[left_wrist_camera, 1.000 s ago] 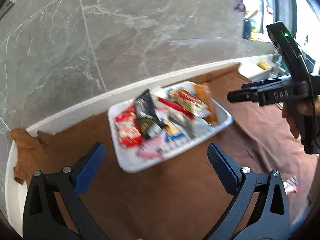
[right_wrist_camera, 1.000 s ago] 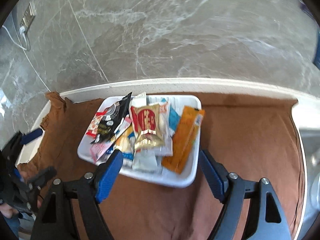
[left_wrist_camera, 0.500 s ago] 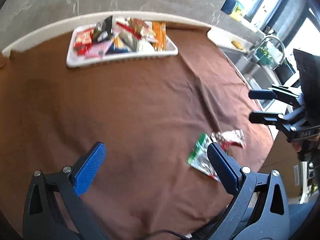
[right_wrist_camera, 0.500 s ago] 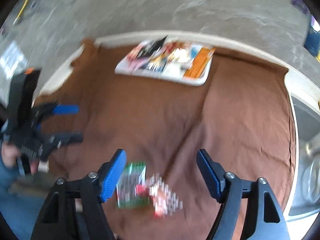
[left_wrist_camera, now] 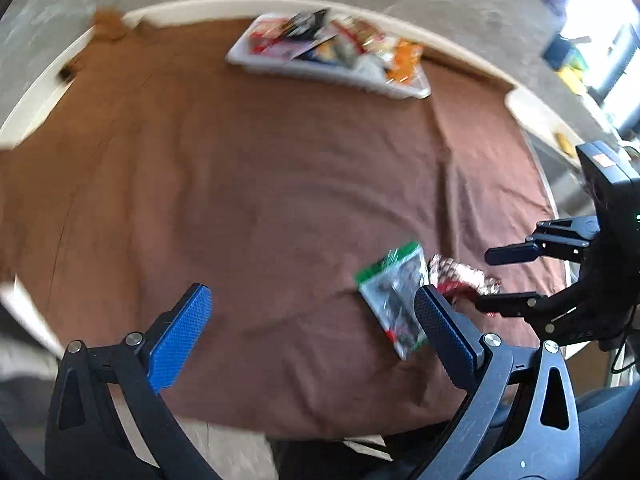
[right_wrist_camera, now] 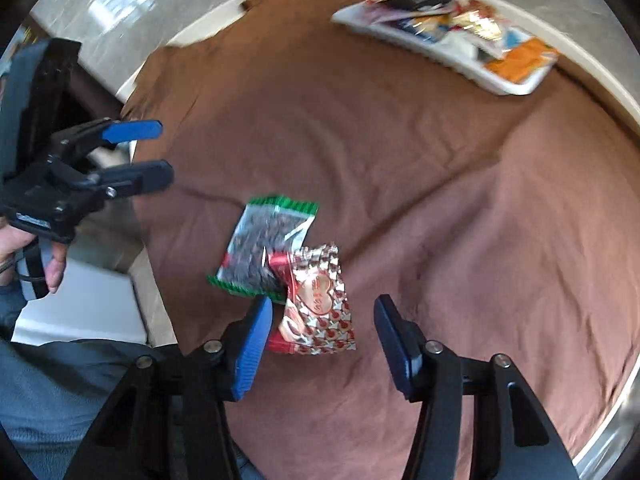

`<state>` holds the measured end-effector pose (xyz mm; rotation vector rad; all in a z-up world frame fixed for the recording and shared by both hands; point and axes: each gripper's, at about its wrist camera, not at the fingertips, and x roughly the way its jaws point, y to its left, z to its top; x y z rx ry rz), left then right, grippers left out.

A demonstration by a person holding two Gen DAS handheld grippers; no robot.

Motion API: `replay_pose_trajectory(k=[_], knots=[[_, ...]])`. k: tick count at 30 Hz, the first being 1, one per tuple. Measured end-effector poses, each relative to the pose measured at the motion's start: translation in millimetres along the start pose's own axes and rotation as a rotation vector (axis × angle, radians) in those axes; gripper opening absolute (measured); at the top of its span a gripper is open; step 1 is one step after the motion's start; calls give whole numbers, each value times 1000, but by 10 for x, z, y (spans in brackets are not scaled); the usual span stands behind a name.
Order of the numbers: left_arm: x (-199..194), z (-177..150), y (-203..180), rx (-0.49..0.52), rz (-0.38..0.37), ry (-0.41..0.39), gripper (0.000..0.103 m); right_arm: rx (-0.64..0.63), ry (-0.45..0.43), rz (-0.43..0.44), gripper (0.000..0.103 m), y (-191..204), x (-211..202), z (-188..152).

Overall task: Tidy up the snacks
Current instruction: 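Grasp the green-edged nut bag with the left tool while the right tool grasps the patterned candy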

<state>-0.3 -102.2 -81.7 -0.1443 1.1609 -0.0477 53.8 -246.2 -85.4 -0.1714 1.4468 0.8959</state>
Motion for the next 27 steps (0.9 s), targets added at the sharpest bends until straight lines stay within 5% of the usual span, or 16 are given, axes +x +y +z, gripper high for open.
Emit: replay_pose_trajectory(k=[13,20,27], knots=[[-33,-149,-83,-49,51,7,103,-150,93,-22,55,180,339,232],[97,-113,-196,-29,50,26,103,-154,103,-38,38,199,362,277],[364,48,-451,-4,115,78,103,-115,67,-55,37,101,212,168]])
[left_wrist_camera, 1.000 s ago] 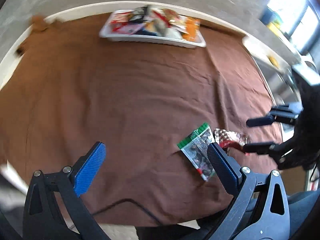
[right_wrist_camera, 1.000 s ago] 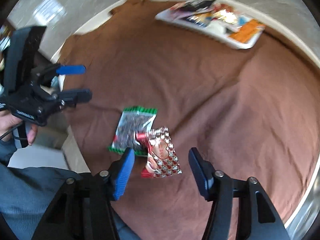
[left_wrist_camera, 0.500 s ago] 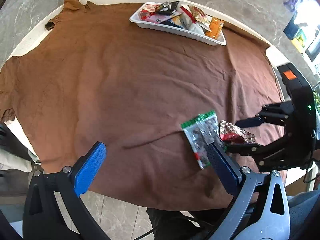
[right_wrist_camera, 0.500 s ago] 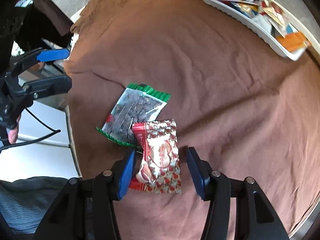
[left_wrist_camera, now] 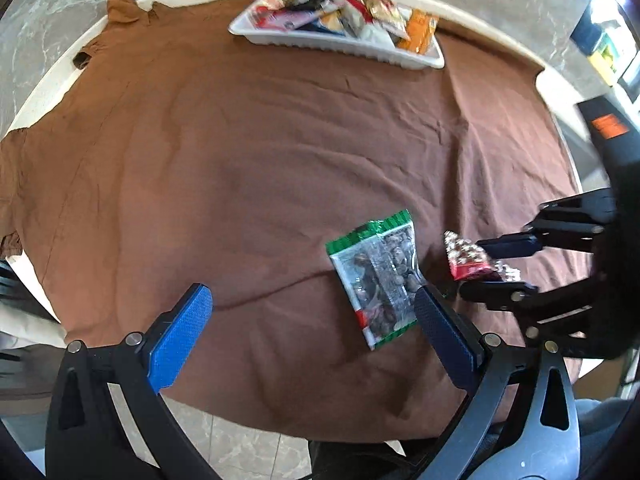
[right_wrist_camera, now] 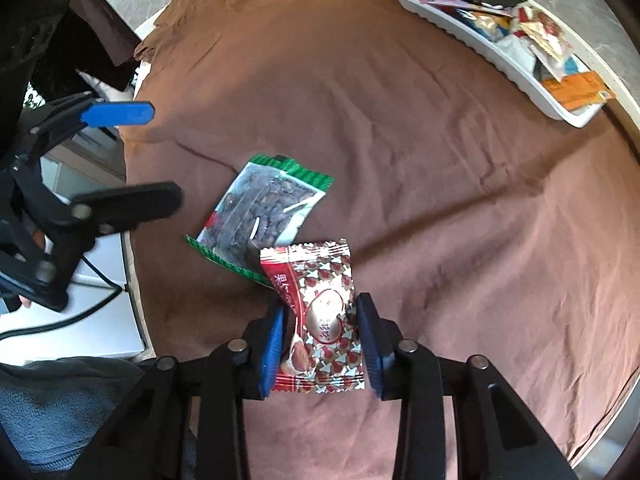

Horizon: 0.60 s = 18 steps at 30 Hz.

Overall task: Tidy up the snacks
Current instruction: 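Grasp the green-edged nut bag with the left tool while the right tool grasps the patterned candy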

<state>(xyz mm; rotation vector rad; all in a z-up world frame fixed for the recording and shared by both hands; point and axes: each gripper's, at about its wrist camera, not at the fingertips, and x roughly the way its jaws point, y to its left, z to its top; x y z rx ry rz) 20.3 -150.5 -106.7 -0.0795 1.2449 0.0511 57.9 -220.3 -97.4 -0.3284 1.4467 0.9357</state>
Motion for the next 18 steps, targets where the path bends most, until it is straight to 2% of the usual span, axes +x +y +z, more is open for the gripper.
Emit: replay_pose_trajectory(k=[3,7,13,18], knots=[[152,50,-125,3,39,40,103,17,-22,-14,37,-43,-83,-56],[301,102,-180,-51,86,88,103,14,-42,-23,37,-56,-128,-110],[370,185,-291,-81,153,113,103,8,-63,7,37,-120,-178,-188],[248,249,-363,-122,155,89,103,-9,-91,20,37,-246,-316,-246]])
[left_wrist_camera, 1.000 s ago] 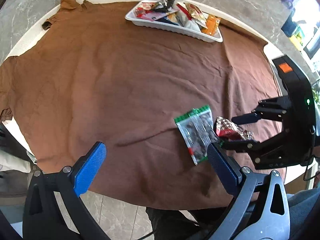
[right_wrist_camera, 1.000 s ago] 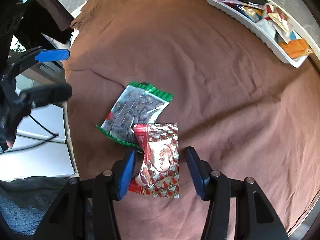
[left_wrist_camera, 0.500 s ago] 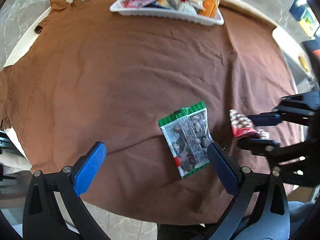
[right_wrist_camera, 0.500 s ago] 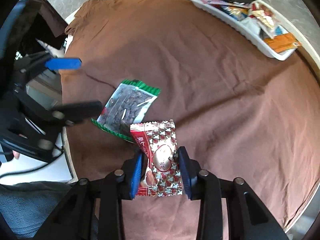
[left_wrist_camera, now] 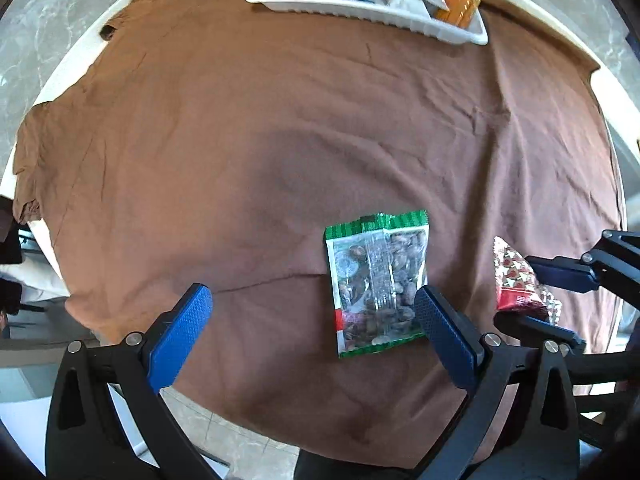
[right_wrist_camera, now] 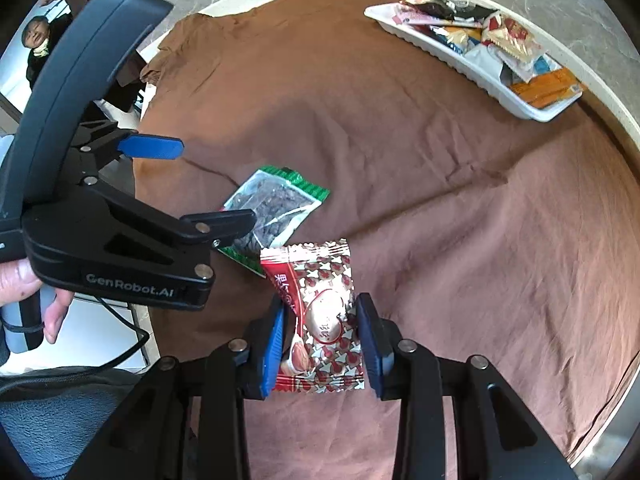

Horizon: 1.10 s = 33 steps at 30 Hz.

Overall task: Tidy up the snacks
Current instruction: 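Grasp the green-edged nut bag with the left tool while the right tool grasps the patterned candy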

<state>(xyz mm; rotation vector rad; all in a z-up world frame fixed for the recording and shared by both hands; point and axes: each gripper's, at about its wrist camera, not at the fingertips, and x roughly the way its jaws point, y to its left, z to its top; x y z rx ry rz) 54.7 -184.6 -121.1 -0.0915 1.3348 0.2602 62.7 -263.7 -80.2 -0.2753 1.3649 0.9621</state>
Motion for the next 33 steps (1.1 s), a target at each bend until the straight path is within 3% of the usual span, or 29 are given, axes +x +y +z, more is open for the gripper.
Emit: replay_pose_trajectory(k=[9,17,18,21,26,28,33], knots=[[170,-45,-241,42,-17,76,103,-11,-5,16,37,-128,-137,-83],[261,3,-264,41,-34,66,102,5,-13,12,37,-87,-156,-115],[274,1,-248,42,-41,68,100,6,-14,11,37,-99,-169,-125],[308,-36,-240,39,-101,82,73,7,-17,10,37,-104,-188,-149],[317,-91,-168,35,-104,74,66,8,-17,15,37,-92,-158,-120],[303,-115,-138,31,-103,67,58,8,-17,18,37,-92,-146,-118],[296,-141,22,31,-124,57,54,6,-17,22,37,-87,-115,-118]])
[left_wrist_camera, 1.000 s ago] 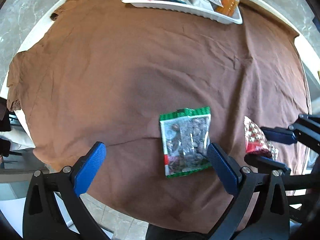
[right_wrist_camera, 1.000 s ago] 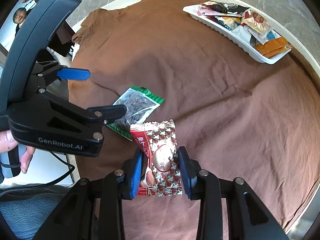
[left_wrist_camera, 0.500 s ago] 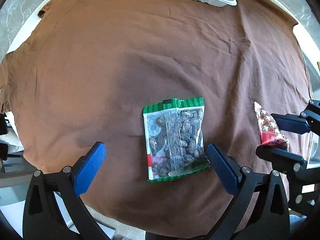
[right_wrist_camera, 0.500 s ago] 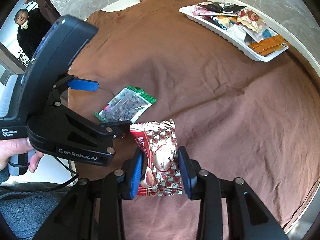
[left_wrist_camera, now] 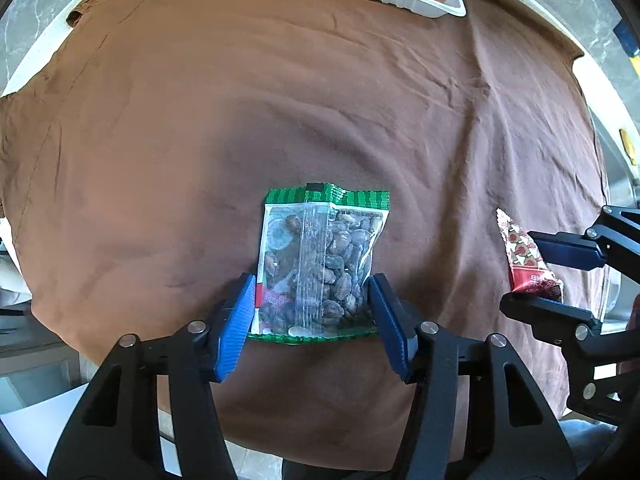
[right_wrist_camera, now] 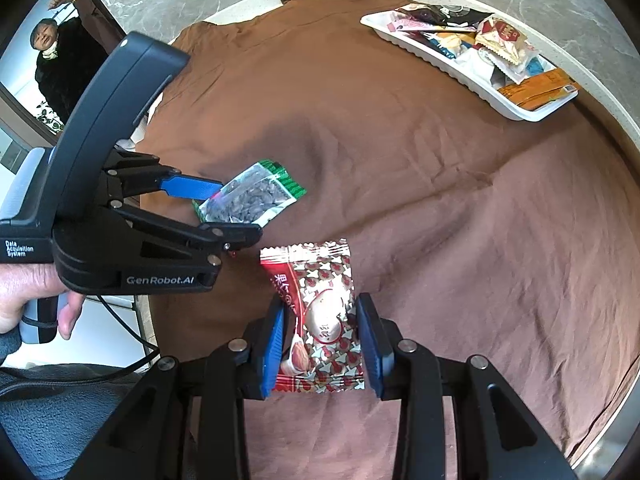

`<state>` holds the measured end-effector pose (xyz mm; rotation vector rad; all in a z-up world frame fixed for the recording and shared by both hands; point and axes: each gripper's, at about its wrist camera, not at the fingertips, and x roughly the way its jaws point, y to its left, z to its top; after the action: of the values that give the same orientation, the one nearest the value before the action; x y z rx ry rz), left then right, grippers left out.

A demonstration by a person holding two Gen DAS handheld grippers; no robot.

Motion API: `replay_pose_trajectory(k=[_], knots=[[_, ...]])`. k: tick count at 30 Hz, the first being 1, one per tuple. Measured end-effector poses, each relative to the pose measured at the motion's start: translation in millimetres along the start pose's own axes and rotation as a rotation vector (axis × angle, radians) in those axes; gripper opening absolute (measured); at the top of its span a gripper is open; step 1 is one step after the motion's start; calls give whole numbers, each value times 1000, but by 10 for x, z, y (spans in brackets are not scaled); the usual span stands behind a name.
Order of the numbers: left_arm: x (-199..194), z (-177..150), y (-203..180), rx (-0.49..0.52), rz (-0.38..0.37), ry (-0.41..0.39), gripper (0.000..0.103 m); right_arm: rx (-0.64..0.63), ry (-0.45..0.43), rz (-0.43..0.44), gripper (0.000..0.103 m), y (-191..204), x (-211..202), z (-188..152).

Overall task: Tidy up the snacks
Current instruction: 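Grasp the green-edged nut bag with the left tool while the right tool grasps the patterned candy, then carry the nut bag with the left tool while the right tool carries the patterned candy into the tray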

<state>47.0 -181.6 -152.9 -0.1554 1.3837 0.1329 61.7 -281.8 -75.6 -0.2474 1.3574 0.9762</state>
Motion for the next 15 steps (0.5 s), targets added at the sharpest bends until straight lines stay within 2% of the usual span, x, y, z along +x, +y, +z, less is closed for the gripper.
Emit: replay_pose_trajectory(k=[15], knots=[[-156,-57,150,10,-9,-41,52,3,-4,-14,37,-33,3,-8]])
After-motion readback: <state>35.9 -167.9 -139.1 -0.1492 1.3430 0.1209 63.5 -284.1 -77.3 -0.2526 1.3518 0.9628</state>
